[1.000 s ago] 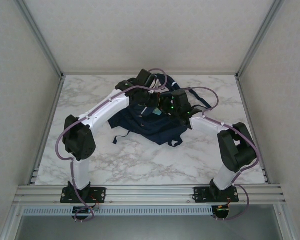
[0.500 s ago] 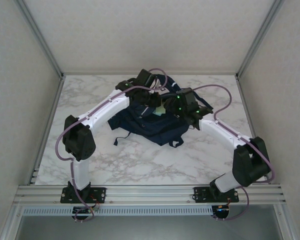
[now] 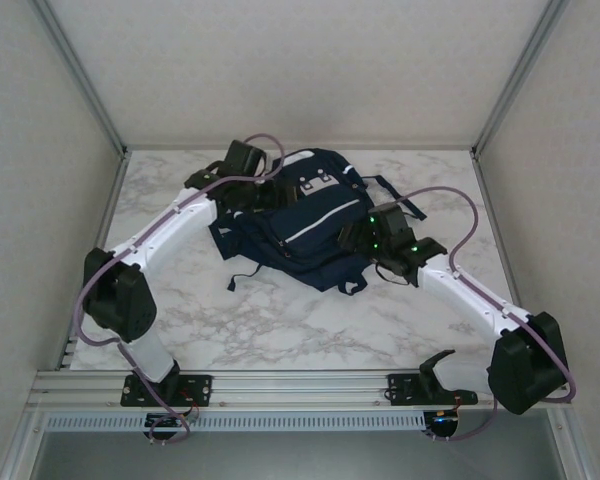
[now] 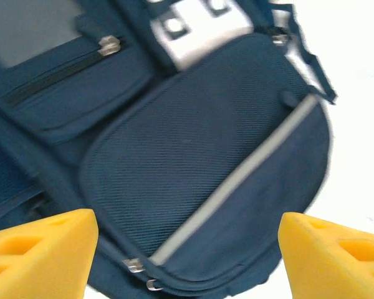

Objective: Pack books, pencil case, and school supplies into a backpack

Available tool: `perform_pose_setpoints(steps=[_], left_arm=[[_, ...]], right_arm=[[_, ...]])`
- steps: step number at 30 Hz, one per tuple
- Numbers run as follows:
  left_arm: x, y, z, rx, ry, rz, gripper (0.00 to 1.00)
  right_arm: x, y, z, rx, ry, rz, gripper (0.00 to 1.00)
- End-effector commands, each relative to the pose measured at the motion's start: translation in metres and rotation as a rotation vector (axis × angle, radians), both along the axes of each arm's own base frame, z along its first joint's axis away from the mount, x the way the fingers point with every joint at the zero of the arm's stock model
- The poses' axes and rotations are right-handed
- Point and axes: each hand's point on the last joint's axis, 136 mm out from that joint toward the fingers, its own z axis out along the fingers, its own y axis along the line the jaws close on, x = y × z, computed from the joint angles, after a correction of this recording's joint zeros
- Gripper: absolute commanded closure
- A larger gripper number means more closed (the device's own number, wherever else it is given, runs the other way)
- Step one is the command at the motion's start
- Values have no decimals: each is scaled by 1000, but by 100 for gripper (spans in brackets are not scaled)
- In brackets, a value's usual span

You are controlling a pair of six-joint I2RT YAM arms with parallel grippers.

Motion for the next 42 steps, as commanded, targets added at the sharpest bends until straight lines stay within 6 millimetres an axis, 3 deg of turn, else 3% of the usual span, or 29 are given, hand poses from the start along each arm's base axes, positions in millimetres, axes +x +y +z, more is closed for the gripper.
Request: perform_pose_setpoints(steps=[1, 6, 12, 14, 18, 22, 24, 28, 32, 36, 39, 42], left_arm=[[2, 21, -30, -14, 57, 92, 24], [9, 48, -71, 23, 110, 171, 24], [22, 69, -112, 34, 122, 287, 25], [26, 69, -131, 23, 158, 310, 30], [26, 63, -160, -7, 220, 333, 52], [23, 58, -178, -24, 262, 330, 54], [20, 53, -184, -34, 278, 314, 62], [2, 48, -191, -65, 313, 305, 100], [-25, 40, -192, -98, 345, 291, 100], [-44, 24, -179, -147, 333, 274, 100], [-49, 14, -166, -154, 303, 264, 100], [-44, 6, -155, -157, 272, 264, 100]], right_arm=[[0, 11, -6, 78, -14, 24, 11], [3, 26, -26, 156, 14, 31, 10], [14, 27, -47, 147, 34, -6, 13], [19, 27, -51, 134, 32, -13, 15], [33, 30, -51, 104, 24, -7, 18], [45, 31, -49, 77, 21, -2, 19], [52, 32, -48, 71, 15, 1, 19], [74, 30, -45, 43, 5, -5, 19], [100, 33, -40, 21, -8, 11, 21], [121, 38, -25, -14, -39, 26, 24], [122, 25, -17, -88, -9, -16, 22], [110, 14, -6, -146, 12, -39, 16]])
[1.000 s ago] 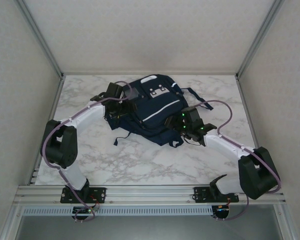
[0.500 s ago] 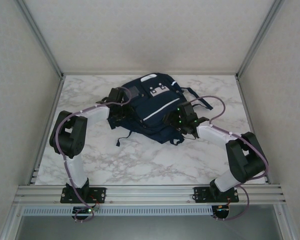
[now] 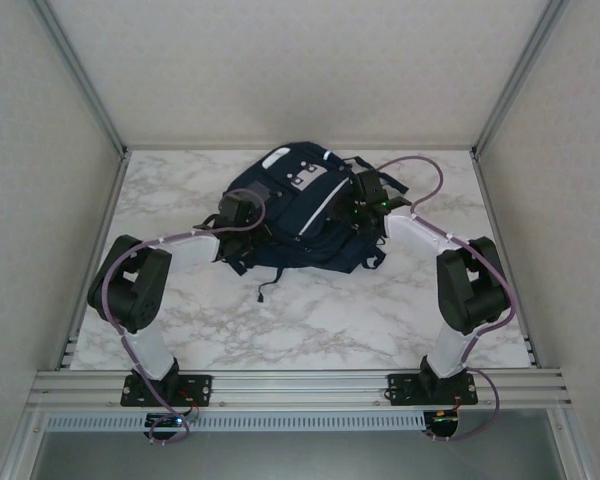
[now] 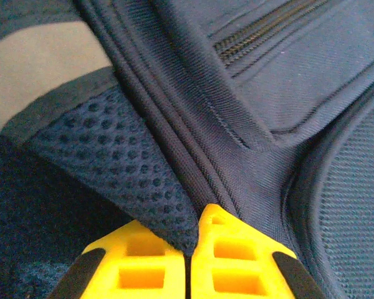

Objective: Pack books, pencil case, and school supplies into a backpack

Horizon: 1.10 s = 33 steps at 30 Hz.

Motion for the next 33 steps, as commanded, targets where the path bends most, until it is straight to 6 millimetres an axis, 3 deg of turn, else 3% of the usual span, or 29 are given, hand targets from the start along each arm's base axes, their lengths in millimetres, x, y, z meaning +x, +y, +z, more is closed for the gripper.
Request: perform_pose_setpoints(steps=[1, 5, 8, 17, 21, 25, 27, 33], left_arm=[[-38, -23, -7, -10, 111, -92, 100], [-29, -29, -5, -31, 106, -78, 100], [-26, -32, -5, -42, 103, -76, 100], [-32, -29, -6, -39, 106, -80, 100], [-34, -27, -4, -41, 99, -80, 100], [-34, -25, 0, -37, 94, -84, 100], [-33, -23, 3, -39, 89, -81, 100], [-33, -20, 18, -47, 64, -80, 100]], right_arm=[[-8, -15, 23, -98, -12, -31, 14], [-39, -15, 33, -174, 22, -15, 5], [-59, -3, 35, -236, 32, 23, 3], [-82, 73, 52, -283, -40, 194, 3], [-81, 100, 39, -282, -9, 247, 3], [-76, 110, 17, -315, 25, 239, 2], [-74, 110, 4, -346, 51, 223, 2], [-70, 83, -32, -524, 103, 129, 1]])
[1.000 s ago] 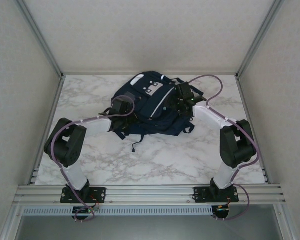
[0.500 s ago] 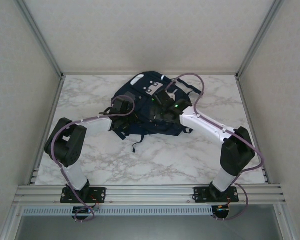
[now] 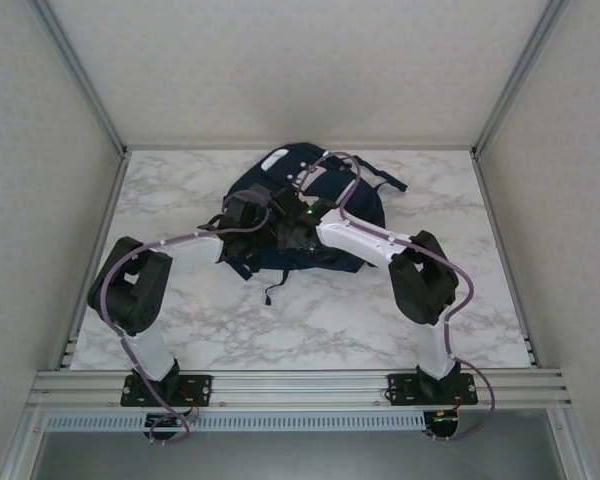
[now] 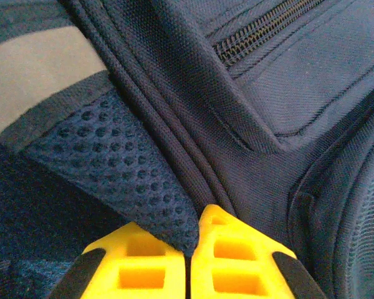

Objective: Pack books, pencil case, and school supplies into a backpack

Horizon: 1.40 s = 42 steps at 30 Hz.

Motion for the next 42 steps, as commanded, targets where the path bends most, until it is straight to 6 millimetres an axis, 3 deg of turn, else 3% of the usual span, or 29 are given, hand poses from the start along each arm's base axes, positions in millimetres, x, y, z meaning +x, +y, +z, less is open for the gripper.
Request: perform_pose_setpoints(steps=[1, 4, 10, 15, 20, 24, 31, 36, 42], left_arm=[[-28, -12, 14, -33, 34, -102, 100], [-27, -7, 17, -25, 27, -92, 100], [-24, 5, 15, -11, 33, -67, 100], [-20, 10, 18, -3, 22, -60, 100], [-17, 10, 20, -1, 14, -60, 100], [-18, 11, 18, -4, 24, -57, 100], [-19, 11, 21, -6, 16, -58, 100], [-21, 14, 21, -1, 14, -54, 100], [-19, 21, 21, 9, 6, -42, 100]], right_arm=[[-1, -29, -9, -157, -14, -92, 1], [-3, -51, -10, -256, -38, -143, 1], [-11, -86, 15, -356, -89, -153, 1], [-25, -99, 34, -329, -91, -117, 1], [-39, -93, 50, -197, -79, -83, 1], [-41, -76, 50, -68, -68, -76, 1], [-39, -33, 26, 105, -29, -98, 2], [-37, -34, 11, 75, -23, -131, 4], [-51, -41, -5, 62, 14, -79, 29]])
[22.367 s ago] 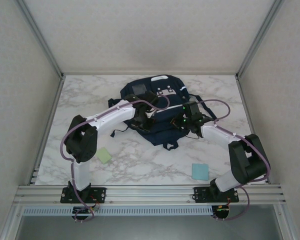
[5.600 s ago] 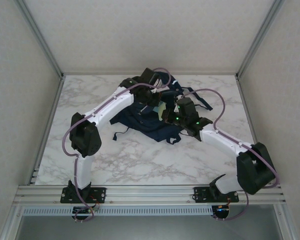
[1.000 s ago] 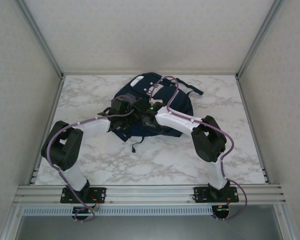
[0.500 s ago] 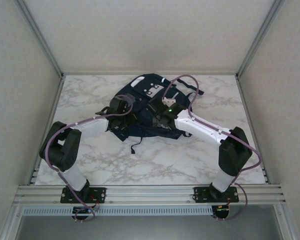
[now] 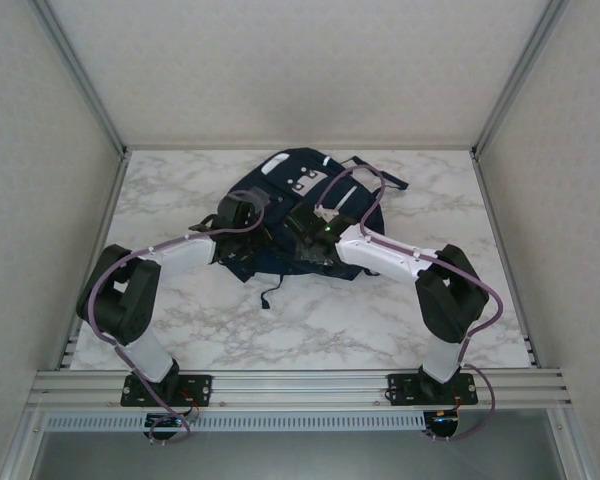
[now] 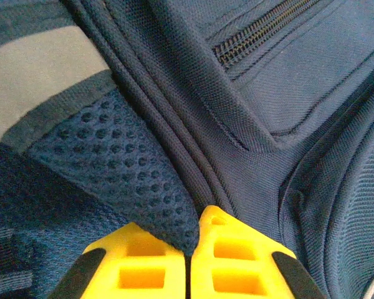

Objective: Pack books, pencil case, and school supplies into a backpack

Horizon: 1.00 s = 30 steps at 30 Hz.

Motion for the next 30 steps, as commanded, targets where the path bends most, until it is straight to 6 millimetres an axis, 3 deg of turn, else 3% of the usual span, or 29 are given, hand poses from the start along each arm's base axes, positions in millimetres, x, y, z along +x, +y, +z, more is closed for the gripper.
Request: perform_pose_setpoints(steps=[1, 12, 16, 21, 26, 30], left_arm=[[-4, 11, 11, 17, -21, -9, 100], [2, 33, 18, 49, -32, 21, 100], [4, 46, 21, 75, -41, 40, 100], [12, 63, 22, 113, -53, 67, 100], [25, 75, 22, 139, -61, 88, 100], [38, 89, 17, 165, -59, 108, 100]], right_arm=[[-14, -10, -12, -13, 22, 29, 35], [-14, 2, -11, 61, -19, 216, 70], [-14, 6, -6, 75, -24, 272, 80], [-17, 8, -5, 85, -15, 307, 100], [-20, 12, -3, 121, 0, 347, 100], [-25, -2, -8, 53, 23, 405, 100]])
